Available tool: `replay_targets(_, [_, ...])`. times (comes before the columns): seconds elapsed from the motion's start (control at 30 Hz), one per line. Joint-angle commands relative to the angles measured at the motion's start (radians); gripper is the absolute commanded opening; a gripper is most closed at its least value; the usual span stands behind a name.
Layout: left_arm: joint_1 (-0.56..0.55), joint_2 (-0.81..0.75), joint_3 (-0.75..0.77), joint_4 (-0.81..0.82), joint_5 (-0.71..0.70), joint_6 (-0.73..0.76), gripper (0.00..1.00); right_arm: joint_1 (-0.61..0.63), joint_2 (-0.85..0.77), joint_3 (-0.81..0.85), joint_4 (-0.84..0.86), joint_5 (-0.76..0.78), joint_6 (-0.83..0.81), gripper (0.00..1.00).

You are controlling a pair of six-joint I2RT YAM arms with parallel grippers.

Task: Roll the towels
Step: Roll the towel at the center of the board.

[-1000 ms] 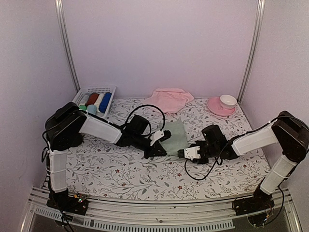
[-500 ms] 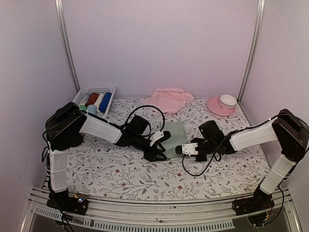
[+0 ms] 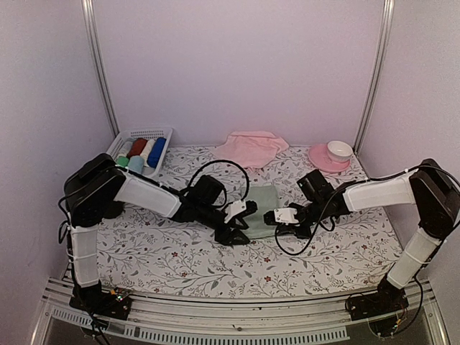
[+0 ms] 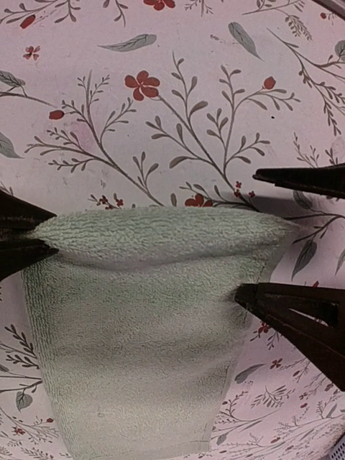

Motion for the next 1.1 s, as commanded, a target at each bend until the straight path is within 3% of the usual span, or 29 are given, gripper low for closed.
replay_targets(0.0, [-0.008, -0.016, -0.008, 0.019, -0.007, 0.023, 0.56, -0.026, 0.016, 0.044, -0.088, -0.089, 0.013, 0.02])
replay_targets(0.5, [-0.001, -0.006, -0.009, 0.04, 0.004, -0.001, 0.13, -0.076, 0.072, 0.09, -0.107, -0.09, 0.064, 0.02])
replay_targets(1.07, [0.036, 0.065, 0.052, 0.011, -0.03, -0.073, 0.11, -0.097, 0.136, 0.135, -0.107, -0.035, 0.115, 0.09])
